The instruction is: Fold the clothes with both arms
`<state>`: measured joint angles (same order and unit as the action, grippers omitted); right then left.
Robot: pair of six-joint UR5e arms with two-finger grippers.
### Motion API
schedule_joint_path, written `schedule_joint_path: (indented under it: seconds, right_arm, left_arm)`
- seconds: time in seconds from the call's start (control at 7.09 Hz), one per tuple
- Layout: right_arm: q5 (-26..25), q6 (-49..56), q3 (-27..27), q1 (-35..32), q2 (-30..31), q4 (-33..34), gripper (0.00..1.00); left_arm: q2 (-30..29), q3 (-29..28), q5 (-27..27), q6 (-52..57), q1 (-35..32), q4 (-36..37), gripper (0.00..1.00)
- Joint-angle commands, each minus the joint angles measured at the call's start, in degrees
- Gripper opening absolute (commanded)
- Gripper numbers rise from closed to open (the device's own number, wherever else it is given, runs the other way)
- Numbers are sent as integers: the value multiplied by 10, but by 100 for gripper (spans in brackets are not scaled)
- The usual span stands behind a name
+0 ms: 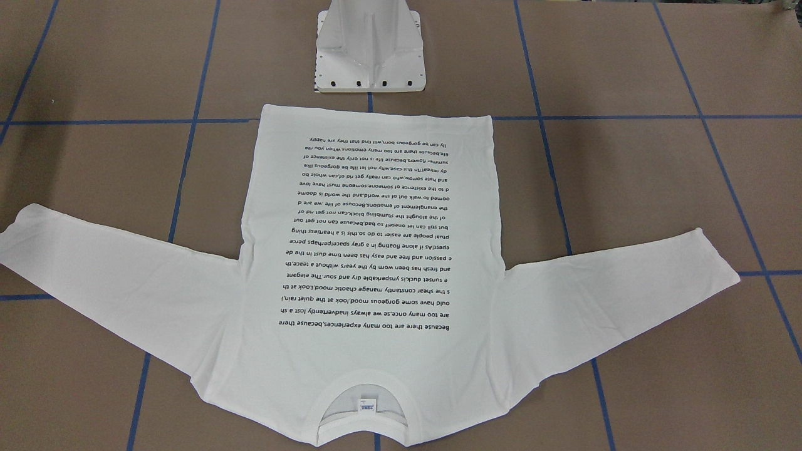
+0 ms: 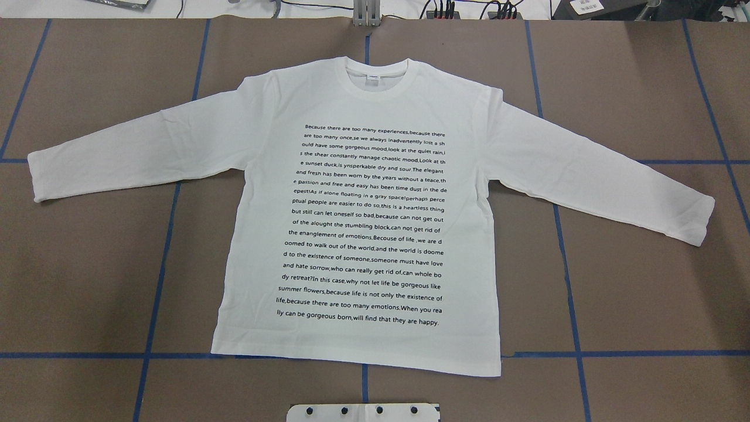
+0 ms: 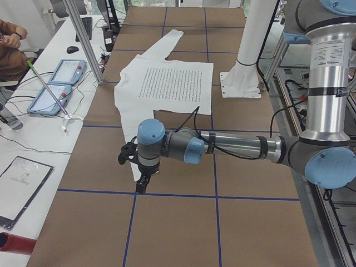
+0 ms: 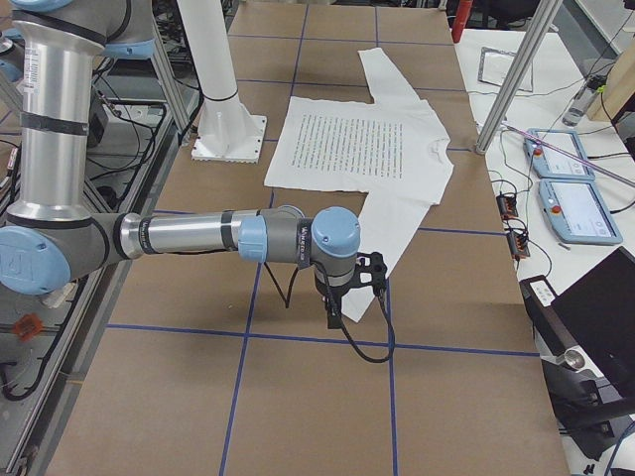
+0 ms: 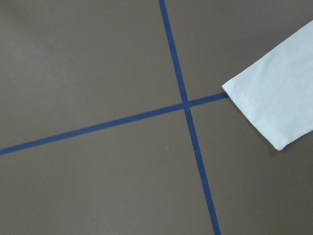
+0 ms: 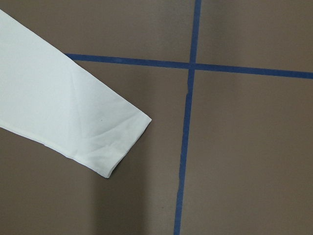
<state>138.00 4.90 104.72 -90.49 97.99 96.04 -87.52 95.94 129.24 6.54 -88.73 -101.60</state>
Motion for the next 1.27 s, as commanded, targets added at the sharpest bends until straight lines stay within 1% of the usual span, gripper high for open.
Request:
schedule_joint_path:
  seconds: [0.0,0.14,0.28,0.42,0.56,0.7,0.99,1.13]
  right_arm:
    - [8,-30,-34,41,-8,-72,100]
    - [7,-72,-98,62,-9,-182,100]
    - [-3,-147,-166,96,-10,-319,100]
    - [-47,-247,-206,142,-12,-429,100]
    - [-75,-302,-231,187,-17,-476,100]
    - [-80,-329,-236,205,-34,-475,100]
    - [-82,-331,-239,218,-47,-471,100]
    - [-80,-332,-251,224,-59,-469,100]
  left_arm:
    - [4,-30,22,4,0,-86,99]
    - [7,-60,23,-16,1,-107,99]
    - [3,-72,23,-34,1,-108,99]
    - [3,-69,23,-49,1,-108,99]
    - [1,-66,24,-97,1,-108,99]
    - [0,-67,33,-112,1,-111,99]
    - [10,-74,37,-111,1,-168,99]
    - [11,-79,37,-110,0,-184,99]
